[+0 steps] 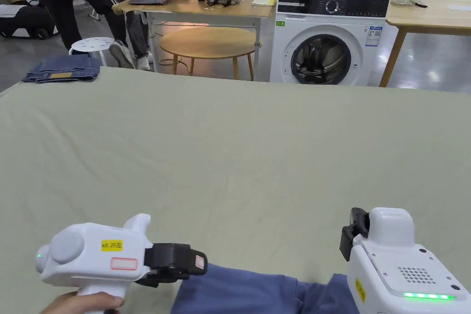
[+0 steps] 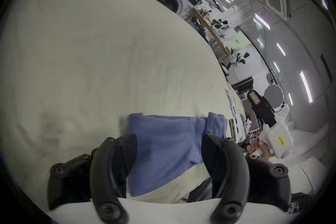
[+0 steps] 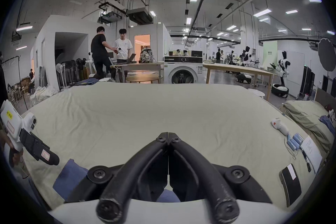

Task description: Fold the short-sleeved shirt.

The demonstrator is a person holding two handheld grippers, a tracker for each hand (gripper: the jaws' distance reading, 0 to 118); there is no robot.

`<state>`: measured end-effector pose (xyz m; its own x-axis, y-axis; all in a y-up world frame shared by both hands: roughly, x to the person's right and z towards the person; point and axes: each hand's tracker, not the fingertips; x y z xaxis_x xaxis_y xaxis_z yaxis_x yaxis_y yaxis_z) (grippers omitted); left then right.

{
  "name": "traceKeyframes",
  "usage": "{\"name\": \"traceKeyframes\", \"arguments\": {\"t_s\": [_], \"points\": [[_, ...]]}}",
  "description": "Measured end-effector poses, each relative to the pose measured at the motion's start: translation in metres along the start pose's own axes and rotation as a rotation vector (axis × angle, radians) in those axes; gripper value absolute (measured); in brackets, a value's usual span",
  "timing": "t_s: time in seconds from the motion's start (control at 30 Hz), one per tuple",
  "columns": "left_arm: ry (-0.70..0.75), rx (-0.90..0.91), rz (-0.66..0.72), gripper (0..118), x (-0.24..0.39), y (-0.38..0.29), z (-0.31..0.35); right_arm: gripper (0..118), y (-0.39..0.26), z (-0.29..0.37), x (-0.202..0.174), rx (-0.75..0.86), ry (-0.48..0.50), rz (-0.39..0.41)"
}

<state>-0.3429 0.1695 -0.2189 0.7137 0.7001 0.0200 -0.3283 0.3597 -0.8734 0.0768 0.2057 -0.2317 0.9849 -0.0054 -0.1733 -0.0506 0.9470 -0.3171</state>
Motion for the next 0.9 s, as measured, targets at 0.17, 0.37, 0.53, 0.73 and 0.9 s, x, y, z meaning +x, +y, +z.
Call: {"name": "traceKeyframes", "arguments": {"t_s": [0.17,0.37,0.53,0.73,0.9], "points": [[-0.006,-0.053,0.057,74,-0.035,-0.014,-0.016,0,-0.001,-0.001,-0.003,-0.009,0.007,0.001],[-0.199,-0.008,0.188,74,-0.060,-0.030,-0.041,0,-0.003,-0.001,-0.004,-0.018,0.007,-0.006],[-0.250,-0.025,0.242,30,-0.071,-0.033,-0.060,0,-0.004,-0.001,-0.004,-0.023,0.007,-0.009],[-0.247,0.000,0.249,5,-0.084,-0.036,-0.062,0,-0.005,-0.002,-0.002,-0.032,0.002,-0.012],[-0.262,0.028,0.224,4,-0.064,-0.040,-0.044,0,-0.006,-0.002,-0.001,-0.041,0.002,-0.011]]}}
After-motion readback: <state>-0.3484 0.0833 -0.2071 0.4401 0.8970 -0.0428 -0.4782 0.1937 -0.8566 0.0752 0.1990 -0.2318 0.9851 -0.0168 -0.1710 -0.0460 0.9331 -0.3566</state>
